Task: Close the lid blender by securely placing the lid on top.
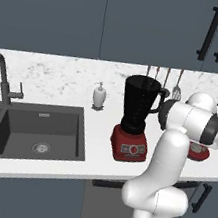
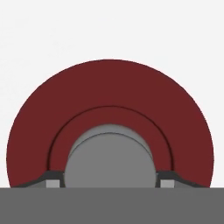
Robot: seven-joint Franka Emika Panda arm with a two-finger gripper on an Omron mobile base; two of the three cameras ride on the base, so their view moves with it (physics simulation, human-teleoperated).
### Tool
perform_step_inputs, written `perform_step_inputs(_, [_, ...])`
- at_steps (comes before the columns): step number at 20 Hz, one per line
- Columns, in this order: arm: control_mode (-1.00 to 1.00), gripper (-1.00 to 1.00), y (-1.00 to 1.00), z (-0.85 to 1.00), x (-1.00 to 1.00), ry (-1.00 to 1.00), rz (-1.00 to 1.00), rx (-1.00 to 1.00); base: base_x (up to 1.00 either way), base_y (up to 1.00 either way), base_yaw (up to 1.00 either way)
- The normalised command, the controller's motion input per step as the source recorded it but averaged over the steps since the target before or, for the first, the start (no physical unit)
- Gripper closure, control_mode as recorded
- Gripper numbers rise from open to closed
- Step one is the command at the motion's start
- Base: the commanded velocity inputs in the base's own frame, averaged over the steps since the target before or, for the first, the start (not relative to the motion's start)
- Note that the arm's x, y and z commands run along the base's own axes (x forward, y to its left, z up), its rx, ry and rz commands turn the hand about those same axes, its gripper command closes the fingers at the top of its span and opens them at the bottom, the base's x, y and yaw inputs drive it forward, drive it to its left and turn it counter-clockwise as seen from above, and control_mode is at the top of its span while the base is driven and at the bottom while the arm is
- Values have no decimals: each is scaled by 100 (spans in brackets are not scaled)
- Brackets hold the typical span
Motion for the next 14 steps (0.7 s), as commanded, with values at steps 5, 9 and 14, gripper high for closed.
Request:
perform_step_inputs(5, [-100,100,0,0,0,0,0,0,0,0,0])
perform_step_inputs(9, [-100,100,0,39,-19,-3,0,4,0,0,0])
perform_step_inputs(14, [-100,100,-1,94,-45,-20,-1,5,0,0,0])
